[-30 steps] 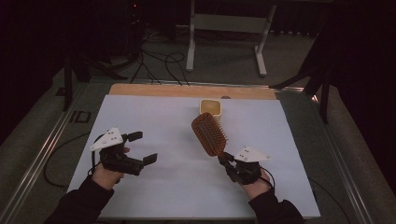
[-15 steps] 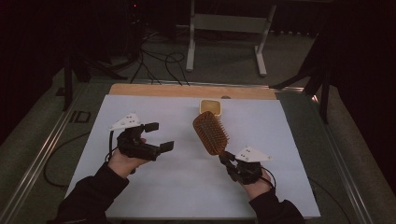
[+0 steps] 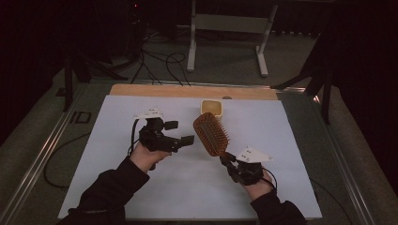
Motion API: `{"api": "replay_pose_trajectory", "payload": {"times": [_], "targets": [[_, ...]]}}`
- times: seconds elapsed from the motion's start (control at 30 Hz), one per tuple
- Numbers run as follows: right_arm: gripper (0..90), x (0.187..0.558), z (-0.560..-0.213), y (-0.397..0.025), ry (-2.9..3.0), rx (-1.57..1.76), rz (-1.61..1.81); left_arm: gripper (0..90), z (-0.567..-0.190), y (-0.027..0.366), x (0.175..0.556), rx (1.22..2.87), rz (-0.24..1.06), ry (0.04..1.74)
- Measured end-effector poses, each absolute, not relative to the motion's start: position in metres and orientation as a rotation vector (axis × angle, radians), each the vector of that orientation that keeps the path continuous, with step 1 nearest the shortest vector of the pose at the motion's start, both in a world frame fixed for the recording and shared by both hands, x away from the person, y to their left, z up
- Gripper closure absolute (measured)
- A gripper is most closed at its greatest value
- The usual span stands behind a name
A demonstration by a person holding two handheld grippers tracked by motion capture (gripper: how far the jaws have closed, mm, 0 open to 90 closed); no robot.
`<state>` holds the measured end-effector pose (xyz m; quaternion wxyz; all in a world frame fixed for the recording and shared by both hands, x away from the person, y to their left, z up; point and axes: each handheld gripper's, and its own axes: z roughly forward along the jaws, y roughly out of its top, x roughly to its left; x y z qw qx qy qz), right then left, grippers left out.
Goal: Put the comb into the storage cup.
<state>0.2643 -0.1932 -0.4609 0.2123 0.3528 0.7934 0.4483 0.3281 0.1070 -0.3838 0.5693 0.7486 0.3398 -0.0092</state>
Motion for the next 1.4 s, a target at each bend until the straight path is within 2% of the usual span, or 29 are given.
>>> {"api": "replay_pose_trajectory", "payload": {"times": [0.3, 0.7, 0.97, 1.03, 1.27, 1.4], "targets": [[72.9, 0.264, -0.46, -0.193, 2.206, 0.981, 1.251, 0.2, -0.386, 0.09, 0.34, 1.719, -0.048, 0.872], [72.9, 0.264, -0.46, -0.193, 2.212, 0.972, 1.252, 1.5, -0.403, 0.064, 0.357, 1.697, -0.145, 0.968], [72.9, 0.264, -0.46, -0.192, 2.221, 0.969, 1.256, 8.7, -0.407, 0.056, 0.361, 1.646, -0.164, 1.03], [72.9, 0.263, -0.46, -0.191, 2.218, 0.97, 1.25, 14.4, -0.407, 0.054, 0.362, 1.664, -0.183, 1.026], [72.9, 0.263, -0.46, -0.189, 2.226, 0.963, 1.251, 19.2, -0.411, 0.049, 0.362, 1.644, -0.229, 1.081], [72.9, 0.263, -0.46, -0.189, 2.224, 0.965, 1.253, 26.6, -0.412, 0.049, 0.362, 1.632, -0.243, 1.082]]}}
